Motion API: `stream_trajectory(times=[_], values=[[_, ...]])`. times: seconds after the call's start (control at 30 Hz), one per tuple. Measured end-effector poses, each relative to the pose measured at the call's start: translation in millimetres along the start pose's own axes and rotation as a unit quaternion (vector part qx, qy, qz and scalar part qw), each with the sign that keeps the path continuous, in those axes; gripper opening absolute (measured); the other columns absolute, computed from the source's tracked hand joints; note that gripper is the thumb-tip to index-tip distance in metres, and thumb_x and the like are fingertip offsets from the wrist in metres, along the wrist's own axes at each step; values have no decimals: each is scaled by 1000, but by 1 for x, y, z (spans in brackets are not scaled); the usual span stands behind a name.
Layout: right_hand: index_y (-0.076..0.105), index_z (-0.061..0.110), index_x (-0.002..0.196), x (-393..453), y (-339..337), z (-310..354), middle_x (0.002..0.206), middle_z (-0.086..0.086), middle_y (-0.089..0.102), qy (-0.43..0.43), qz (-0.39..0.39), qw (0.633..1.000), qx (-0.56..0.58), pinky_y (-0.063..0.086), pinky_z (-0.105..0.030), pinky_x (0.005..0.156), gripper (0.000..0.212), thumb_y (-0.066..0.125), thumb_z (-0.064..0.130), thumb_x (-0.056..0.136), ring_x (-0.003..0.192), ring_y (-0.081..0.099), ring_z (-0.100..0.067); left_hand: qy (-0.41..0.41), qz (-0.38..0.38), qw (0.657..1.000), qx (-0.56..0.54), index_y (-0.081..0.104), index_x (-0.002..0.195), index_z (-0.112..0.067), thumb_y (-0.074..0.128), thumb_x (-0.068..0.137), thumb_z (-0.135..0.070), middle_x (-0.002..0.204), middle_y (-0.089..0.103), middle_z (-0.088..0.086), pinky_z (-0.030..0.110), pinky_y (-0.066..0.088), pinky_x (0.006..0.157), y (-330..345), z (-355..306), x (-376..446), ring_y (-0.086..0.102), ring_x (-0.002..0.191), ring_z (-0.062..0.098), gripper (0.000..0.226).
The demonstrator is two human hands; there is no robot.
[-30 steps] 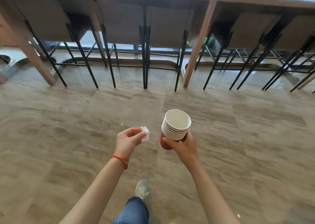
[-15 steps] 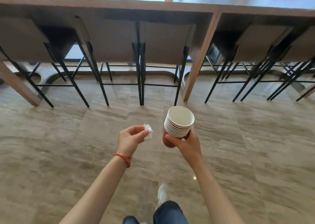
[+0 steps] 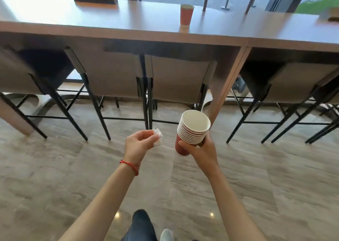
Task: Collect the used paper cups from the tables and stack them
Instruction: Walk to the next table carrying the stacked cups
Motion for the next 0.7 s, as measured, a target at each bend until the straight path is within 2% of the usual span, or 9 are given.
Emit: stream_trajectory(times=[0.13,0.23,0.33,0.47,0.57,0.63,0.7], values=[[51,38,104,70,3,7,99,19,67,-13,12,1000,-7,52,-21,79,59,87,20,60,98,62,-4,10,-1,1000,6,71,75,-19,75,73,-13,71,71,-4,22,54,65,21,-20,63,65,69,8,8],[50,41,104,125,10,13,103,18,65,-18,11,1000,-9,53,-28,83,59,86,22,61,99,61,-2,21,10,1000,1,70,82,-13,74,74,-12,81,71,5,20,54,65,38,-36,117,66,76,14,9],[49,36,112,184,18,23,107,15,63,-29,7,1000,-2,53,-31,86,64,85,20,63,103,60,-6,34,21,999,3,71,86,-11,73,75,-13,88,71,10,26,55,71,53,-54,176,66,80,17,11],[46,22,126,262,30,47,113,11,59,-52,-3,999,-11,53,-26,84,69,83,19,67,109,57,-12,63,44,997,16,72,90,-8,73,76,-13,87,73,9,22,55,68,75,-91,254,68,82,17,15],[42,28,124,314,33,72,112,15,57,-74,-19,997,-23,52,-18,79,69,81,19,68,107,57,-8,88,65,994,13,72,91,-10,73,76,-16,88,74,8,23,55,72,92,-124,304,70,84,17,16],[42,27,125,345,32,87,113,13,57,-82,-32,996,-24,51,-20,83,68,81,20,69,107,56,-8,101,68,992,14,73,85,-17,74,75,-18,83,74,1,18,54,68,105,-143,333,70,82,14,10],[44,19,128,374,30,101,117,6,58,-88,-44,995,-28,51,-28,90,71,81,22,68,110,56,-12,100,71,993,-2,73,81,-19,75,74,-18,83,74,1,21,55,70,119,-160,357,70,83,15,8]])
Point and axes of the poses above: each hand's wrist, its own x-axis towards the middle knuckle, its own y-axis out of the palm, z = x × y, the point moved 5 cm from there along x, towards the middle knuckle
